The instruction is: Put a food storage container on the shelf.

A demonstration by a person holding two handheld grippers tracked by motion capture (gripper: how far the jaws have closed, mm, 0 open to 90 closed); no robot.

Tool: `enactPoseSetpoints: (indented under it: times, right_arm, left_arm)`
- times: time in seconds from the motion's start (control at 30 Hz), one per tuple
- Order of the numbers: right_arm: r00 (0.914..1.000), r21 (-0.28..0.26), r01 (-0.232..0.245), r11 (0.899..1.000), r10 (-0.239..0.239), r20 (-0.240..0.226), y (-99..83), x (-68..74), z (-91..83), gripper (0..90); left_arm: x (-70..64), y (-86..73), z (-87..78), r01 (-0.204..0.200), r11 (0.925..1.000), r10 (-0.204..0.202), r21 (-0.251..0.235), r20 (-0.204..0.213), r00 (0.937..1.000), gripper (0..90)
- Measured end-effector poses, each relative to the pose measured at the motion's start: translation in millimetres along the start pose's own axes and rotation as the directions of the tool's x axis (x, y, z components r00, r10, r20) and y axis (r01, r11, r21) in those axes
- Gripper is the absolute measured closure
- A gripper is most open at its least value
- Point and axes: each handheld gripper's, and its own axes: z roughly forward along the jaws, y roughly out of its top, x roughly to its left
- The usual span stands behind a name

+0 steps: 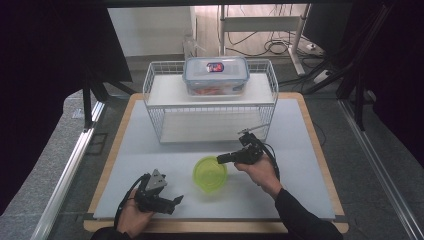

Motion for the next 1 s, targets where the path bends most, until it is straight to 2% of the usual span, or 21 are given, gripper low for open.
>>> enactPoseSetpoints:
  times: [0.03,0.07,0.13,0.23,0.3,0.37,0.5,0.57,0.63,0.67,0.83,0.93,1.0]
  right_arm:
    - [0.9996,0.004,0.017,1.0,-0.017,0.021,0.5,-0.1,0.4,81.3]
    - [0.997,0.011,0.038,0.999,-0.038,0.067,0.7,-1.2,1.3,80.4]
    - [0.9913,0.023,0.053,0.998,-0.055,0.12,-0.1,-5.0,3.5,79.3]
    - [0.9888,0.019,0.05,0.999,-0.052,0.14,-1.2,-10.4,4.9,78.0]
    - [0.9878,0.012,0.054,0.998,-0.055,0.145,-0.7,-11.4,5.1,71.6]
    - [0.9881,0.007,0.054,0.999,-0.054,0.144,0.9,-11.6,6.0,65.8]
    - [0.9916,0.01,0.031,0.999,-0.032,0.125,4.8,-14.5,11.6,62.9]
    - [0.9959,0.008,0.002,1.0,-0.002,0.091,5.4,-18.6,14.3,66.2]
    - [0.9985,0.011,-0.043,0.999,0.042,0.034,5.3,-22.6,15.1,72.5]
    - [0.9982,0.011,-0.056,0.998,0.056,0.024,5.2,-23.9,14.7,78.7]
    - [0.9975,0.031,-0.07,0.997,0.069,0.016,4.1,-23.9,12.2,81.0]
    - [0.9944,0.017,-0.099,0.995,0.1,-0.034,3.4,-22.4,9.8,82.2]
    - [0.9959,0.01,-0.088,0.996,0.089,-0.02,3.7,-19.9,7.9,82.4]
  left_arm:
    - [-0.2,0.0,0.4,-0.003,1.0,0.003,0.003,-0.001,1.0,6.3]
    - [-0.2,0.1,0.4,-0.007,1.0,0.007,0.006,-0.002,1.0,6.3]
    - [-0.5,0.2,0.4,-0.008,1.0,0.008,0.005,0.0,1.0,6.3]
    - [-0.1,0.1,0.5,-0.006,1.0,0.006,0.006,0.0,1.0,6.3]
    - [-0.1,0.0,0.8,-0.007,0.9999,0.007,0.008,0.001,1.0,6.4]
    - [-0.5,0.1,1.1,-0.009,0.9999,0.009,0.009,0.002,1.0,6.4]
    - [-1.1,0.1,1.4,-0.012,0.9998,0.012,0.012,0.002,0.9999,6.4]
    - [-1.0,0.1,1.4,-0.013,0.9998,0.013,0.013,0.003,0.9999,6.4]
    - [-1.1,0.0,1.7,-0.013,0.9998,0.013,0.014,0.005,0.9999,6.4]
    - [-1.2,0.0,1.8,-0.014,0.9998,0.013,0.014,0.006,0.9999,6.4]
    - [-1.5,0.1,2.3,-0.015,0.9998,0.015,0.015,0.007,0.9999,6.4]
    - [-1.8,0.2,2.3,-0.015,0.9998,0.015,0.015,0.007,0.9999,6.4]
    - [-1.9,0.3,2.3,-0.016,0.9998,0.015,0.015,0.006,0.9999,6.4]
